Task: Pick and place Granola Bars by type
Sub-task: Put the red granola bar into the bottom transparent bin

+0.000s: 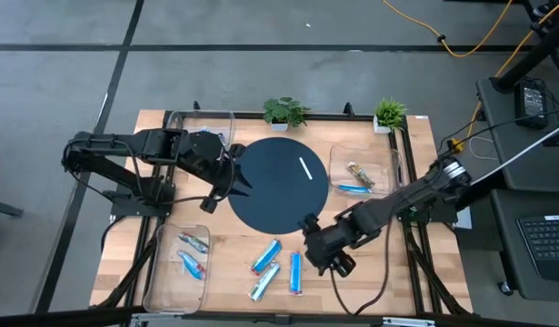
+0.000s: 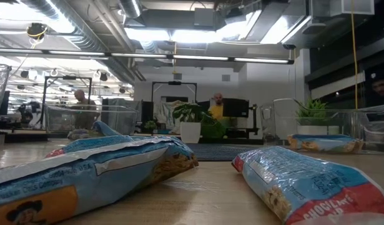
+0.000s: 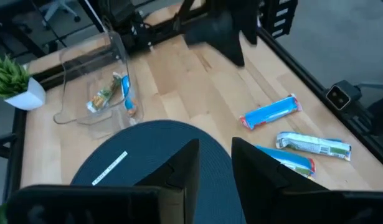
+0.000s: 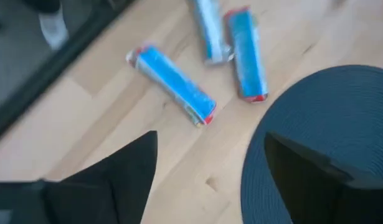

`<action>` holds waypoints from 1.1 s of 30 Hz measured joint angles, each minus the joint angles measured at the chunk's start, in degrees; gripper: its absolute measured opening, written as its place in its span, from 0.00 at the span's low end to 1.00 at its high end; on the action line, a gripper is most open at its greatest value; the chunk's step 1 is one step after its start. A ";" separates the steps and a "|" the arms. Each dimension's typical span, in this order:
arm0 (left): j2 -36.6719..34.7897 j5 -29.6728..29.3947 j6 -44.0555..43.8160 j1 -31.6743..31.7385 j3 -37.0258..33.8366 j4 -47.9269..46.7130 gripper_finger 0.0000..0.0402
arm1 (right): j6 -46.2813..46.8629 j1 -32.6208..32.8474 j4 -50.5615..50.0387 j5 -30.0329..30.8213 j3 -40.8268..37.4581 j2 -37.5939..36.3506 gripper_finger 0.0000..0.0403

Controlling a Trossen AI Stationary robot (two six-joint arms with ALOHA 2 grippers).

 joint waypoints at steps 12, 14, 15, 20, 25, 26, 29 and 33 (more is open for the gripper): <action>-1.36 0.01 0.97 0.40 0.07 -0.33 0.22 | -14.48 0.00 3.94 -0.13 0.00 12.43 0.73; -1.43 0.07 1.38 0.35 0.07 -0.33 0.22 | -15.43 -0.15 6.11 -0.13 0.01 14.10 0.73; -1.41 0.09 1.38 0.35 0.07 -0.35 0.22 | -15.62 -0.28 6.86 -0.13 0.02 14.86 0.73; -1.41 1.58 1.38 0.37 0.07 -0.59 0.21 | -17.04 -1.39 8.44 -0.10 0.02 17.93 0.72; -1.41 3.64 1.38 0.33 0.07 -0.53 0.21 | -17.31 -2.81 9.66 -0.75 0.02 20.72 0.65; -1.41 3.63 1.38 0.33 0.07 -0.55 0.21 | -17.31 -3.05 9.71 -1.40 0.02 21.30 0.64; -1.59 3.61 1.38 0.31 0.05 -0.70 0.21 | -17.29 -3.37 9.57 -1.50 0.02 22.64 0.60; -1.91 3.61 1.38 0.31 0.04 -0.72 0.21 | -17.40 -3.43 9.54 -1.62 0.02 22.87 0.54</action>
